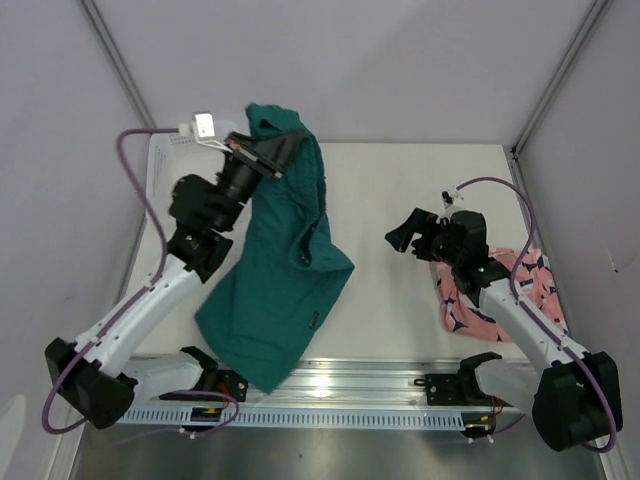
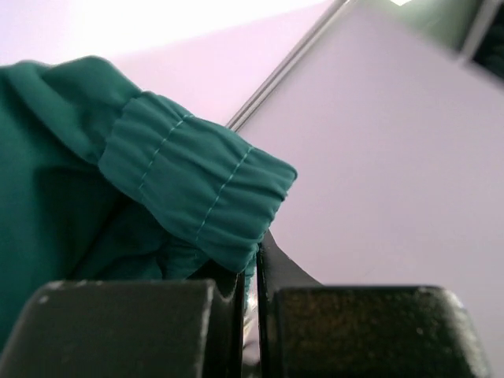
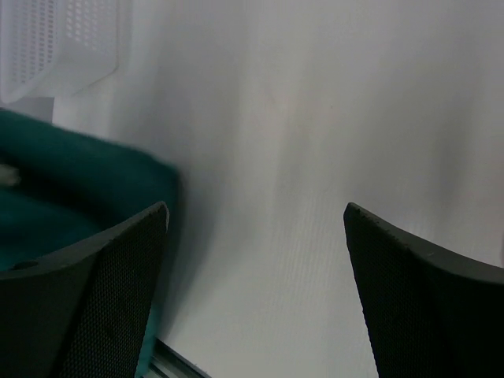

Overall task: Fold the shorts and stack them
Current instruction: Move the shorts to the center of the board

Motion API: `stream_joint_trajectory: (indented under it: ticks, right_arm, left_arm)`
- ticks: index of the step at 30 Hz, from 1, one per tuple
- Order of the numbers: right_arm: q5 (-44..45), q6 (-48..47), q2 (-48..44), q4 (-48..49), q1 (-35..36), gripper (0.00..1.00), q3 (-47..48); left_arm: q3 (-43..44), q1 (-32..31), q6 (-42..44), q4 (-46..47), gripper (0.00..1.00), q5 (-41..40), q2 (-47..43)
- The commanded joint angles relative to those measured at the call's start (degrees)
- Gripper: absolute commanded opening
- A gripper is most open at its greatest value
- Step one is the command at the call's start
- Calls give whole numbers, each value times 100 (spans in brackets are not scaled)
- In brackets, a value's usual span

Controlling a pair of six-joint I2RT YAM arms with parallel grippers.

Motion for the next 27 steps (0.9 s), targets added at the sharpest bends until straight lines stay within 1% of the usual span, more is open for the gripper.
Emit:
stream_joint_trajectory:
  ticks: [1,2,3,4,5,6,7,8,9,10,11,13,14,15,16,17,18,19,20,22,24,25,26,27]
  right_arm:
    - [59,-108,-135,-379,-240,93,208]
    - [94,-125,-144,-423,-284,93,199]
    - [182,-125,-188,-450,-363,93,208]
    - [209,-134,-206,-502,-390,93,208]
    - [226,-152,-232,-520,-433,93,225]
    - [261,-160,-267,-546,-477,94,252]
    - [262,-195,-293,-590,-495,94,269]
    - [262,-213,-294,-608,-513,94,304]
    - [218,-292,-311,-643,-522,94,331]
    - [165,-345,-303,-635,-530,94,322]
    - [52,-397,-285,-634,-539,94,322]
    - [-63,-520,-198,-626,-539,94,322]
    - [-159,-547,-67,-608,-531,94,322]
    - [-178,-573,4,-573,-522,94,322]
    - [-195,-591,83,-556,-504,94,331]
    - [-204,-609,250,-512,-469,94,340]
    - [-187,-618,347,-494,-434,94,366]
    - [-152,-626,452,-511,-390,94,479]
    - [-91,-653,697,-520,-277,93,541]
    - [59,-705,971,-590,-109,93,699]
    - [147,-749,1322,-460,119,89,840]
    - [295,-767,1419,-441,216,88,876]
    - [610,-889,1490,-398,321,84,928]
    - [787,-960,1612,-293,557,82,946]
  left_arm:
    - [-699,-189,-577,591,0,-121,670]
    - [-848,-242,-648,793,0,-86,979]
    - [-876,-303,-657,1421,0,1,1348]
    - [-789,-417,-701,1645,0,359,1778]
    - [-414,-470,-745,1787,1,606,2722]
    - [-106,-506,-789,1771,25,1000,3227]
    - [1194,-515,-798,1562,57,2039,3728]
    - [1685,-523,-789,1142,84,2502,4612]
    - [2108,-541,-702,337,99,2829,4934]
    - [2617,-550,-649,155,99,3058,5102]
    - [2631,-550,-597,92,99,2982,5043]
    - [2378,-524,-167,-170,99,2615,4728]
    - [2350,-515,35,-407,99,2204,4552]
    - [2419,-506,481,-1062,99,2008,4246]
    - [2463,-497,685,-1399,99,1832,4104]
    - [2507,-497,861,-1707,99,1430,3963]
    - [2534,-497,1133,-2250,99,1182,3805]
    - [2499,-497,1231,-2438,99,936,3473]
    - [2412,-488,1328,-2692,99,534,3287]
    - [2052,-445,1504,-2870,99,232,2726]
    - [1544,-383,1557,-2993,99,-136,2303]
    - [1193,-357,1557,-2993,99,-339,1865]
    - [972,-330,1549,-2950,99,-497,1626]
    - [761,-234,1522,-2671,99,-568,1380]
